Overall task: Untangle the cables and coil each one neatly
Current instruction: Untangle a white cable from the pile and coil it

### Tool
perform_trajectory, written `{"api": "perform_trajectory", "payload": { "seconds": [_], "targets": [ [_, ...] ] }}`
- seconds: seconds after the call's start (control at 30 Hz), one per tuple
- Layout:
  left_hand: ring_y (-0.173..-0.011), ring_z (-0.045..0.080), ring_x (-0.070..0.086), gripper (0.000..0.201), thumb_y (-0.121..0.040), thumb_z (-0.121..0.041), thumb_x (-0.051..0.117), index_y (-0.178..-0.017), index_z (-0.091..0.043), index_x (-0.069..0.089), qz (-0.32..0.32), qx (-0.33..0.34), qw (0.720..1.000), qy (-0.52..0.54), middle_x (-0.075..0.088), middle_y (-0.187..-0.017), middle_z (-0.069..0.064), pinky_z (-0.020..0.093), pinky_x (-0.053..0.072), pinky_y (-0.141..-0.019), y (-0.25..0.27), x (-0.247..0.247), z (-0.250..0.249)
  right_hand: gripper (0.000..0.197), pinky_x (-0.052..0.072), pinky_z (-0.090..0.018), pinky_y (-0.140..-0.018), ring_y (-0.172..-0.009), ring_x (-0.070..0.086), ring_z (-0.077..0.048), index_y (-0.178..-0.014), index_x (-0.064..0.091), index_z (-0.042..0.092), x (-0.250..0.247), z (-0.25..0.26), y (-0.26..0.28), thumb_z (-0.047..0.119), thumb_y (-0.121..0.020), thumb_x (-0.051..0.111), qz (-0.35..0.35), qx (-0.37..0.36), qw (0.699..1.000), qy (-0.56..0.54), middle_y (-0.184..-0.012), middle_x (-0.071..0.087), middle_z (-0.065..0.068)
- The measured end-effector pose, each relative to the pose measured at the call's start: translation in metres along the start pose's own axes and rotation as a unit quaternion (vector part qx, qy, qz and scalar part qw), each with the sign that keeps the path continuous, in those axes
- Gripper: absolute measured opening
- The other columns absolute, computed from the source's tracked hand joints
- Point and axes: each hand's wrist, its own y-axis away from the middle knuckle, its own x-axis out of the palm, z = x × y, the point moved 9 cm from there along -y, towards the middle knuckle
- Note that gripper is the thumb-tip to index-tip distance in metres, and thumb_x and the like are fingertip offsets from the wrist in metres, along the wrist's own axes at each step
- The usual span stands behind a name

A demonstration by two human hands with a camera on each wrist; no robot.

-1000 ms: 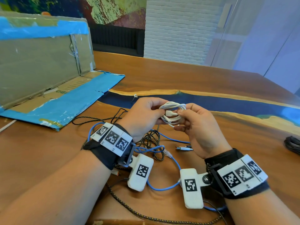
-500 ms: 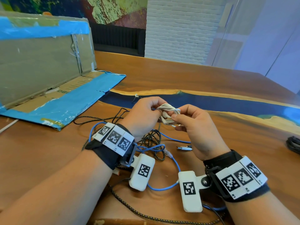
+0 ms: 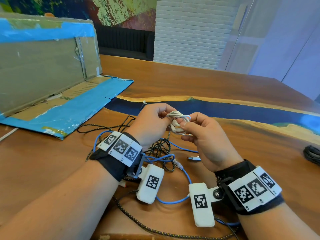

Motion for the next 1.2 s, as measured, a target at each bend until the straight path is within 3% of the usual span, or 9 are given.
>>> {"api": "perform_trajectory", "payload": {
  "seconds": [0.1,0.23,0.4,0.5,0.63,0.7,0.8,0.97,1.2],
  "targets": [
    [-0.081,0.019,0.074,0.022,-0.097,0.007,0.06,-0.1,-0.008,0.077,0.01,-0.001,1.0,0.006,0.077,-0.089,0.008,0.033,0.063,-0.075,0.0,0.002,0.0,0.008,0.053,-0.039,-0.082,-0.094,0.07,-0.023,-0.086,0.07,0.022,0.0,-0.002,0.0,0.029,-0.081,0.071,0.003,0.007,1.0,-0.023,-0.098,0.076,-0.011],
    [-0.09,0.024,0.075,0.022,-0.098,0.004,0.06,-0.105,-0.009,0.077,0.034,-0.006,0.999,0.025,0.078,-0.095,0.009,0.039,0.064,-0.081,0.001,0.007,-0.001,0.01,0.048,-0.04,-0.08,-0.091,0.066,-0.025,-0.085,0.063,0.015,-0.001,-0.004,0.0,0.018,-0.076,0.066,0.008,0.014,0.996,-0.083,-0.093,0.072,-0.009],
    [-0.099,0.029,0.074,0.024,-0.099,0.006,0.057,-0.116,-0.002,0.073,0.08,-0.025,0.992,0.097,0.076,-0.108,0.018,0.039,0.062,-0.084,0.004,0.015,-0.002,0.034,0.046,-0.035,-0.072,-0.08,0.062,-0.023,-0.097,0.06,0.005,-0.004,-0.001,0.0,0.016,-0.066,0.066,0.001,0.016,0.987,-0.16,-0.092,0.066,-0.013],
    [-0.099,0.027,0.073,0.028,-0.099,0.008,0.055,-0.122,0.0,0.069,0.102,-0.04,0.983,0.146,0.074,-0.113,0.02,0.034,0.061,-0.082,0.007,0.016,-0.003,0.024,0.045,-0.035,-0.07,-0.079,0.059,-0.026,-0.091,0.063,0.004,-0.003,0.003,0.003,0.014,-0.07,0.056,0.007,0.016,0.98,-0.198,-0.095,0.064,-0.018],
    [-0.106,0.042,0.066,0.03,-0.099,0.009,0.052,-0.121,0.0,0.069,0.118,-0.049,0.975,0.181,0.067,-0.115,0.029,0.045,0.06,-0.093,0.007,0.016,-0.003,0.018,0.044,-0.034,-0.066,-0.073,0.054,-0.025,-0.086,0.062,0.006,-0.001,0.005,0.007,0.013,-0.072,0.054,0.005,0.028,0.975,-0.219,-0.085,0.059,-0.018],
    [-0.101,0.035,0.064,0.031,-0.098,0.01,0.051,-0.117,-0.004,0.071,0.114,-0.048,0.976,0.181,0.067,-0.109,0.023,0.048,0.058,-0.093,0.007,0.014,-0.003,0.008,0.043,-0.034,-0.066,-0.069,0.056,-0.023,-0.077,0.062,0.012,-0.003,0.004,0.006,0.012,-0.08,0.055,-0.004,0.028,0.977,-0.21,-0.076,0.06,-0.013],
    [-0.102,0.03,0.066,0.031,-0.098,0.01,0.051,-0.117,-0.005,0.071,0.119,-0.041,0.976,0.176,0.07,-0.114,0.021,0.051,0.056,-0.095,0.007,0.016,-0.006,0.004,0.045,-0.038,-0.07,-0.074,0.059,-0.023,-0.082,0.059,0.012,-0.007,0.007,0.003,0.013,-0.085,0.061,-0.004,0.013,0.983,-0.181,-0.081,0.063,-0.013],
    [-0.094,0.028,0.069,0.031,-0.098,0.009,0.053,-0.116,-0.009,0.071,0.117,-0.019,0.98,0.16,0.073,-0.107,0.018,0.038,0.061,-0.079,0.01,0.02,-0.011,0.018,0.051,-0.051,-0.08,-0.085,0.069,-0.032,-0.086,0.059,0.008,-0.012,0.013,0.002,-0.005,-0.075,0.066,0.012,-0.005,0.988,-0.152,-0.091,0.069,-0.019],
    [-0.089,0.03,0.064,0.039,-0.091,0.014,0.057,-0.12,-0.008,0.07,0.137,-0.029,0.983,0.119,0.069,-0.101,0.024,0.046,0.055,-0.082,0.011,0.022,-0.012,0.025,0.057,-0.032,-0.065,-0.069,0.07,-0.023,-0.112,0.062,0.004,-0.017,0.007,0.001,-0.011,-0.093,0.06,-0.011,0.0,0.992,-0.127,-0.086,0.074,-0.015]
  ]
}}
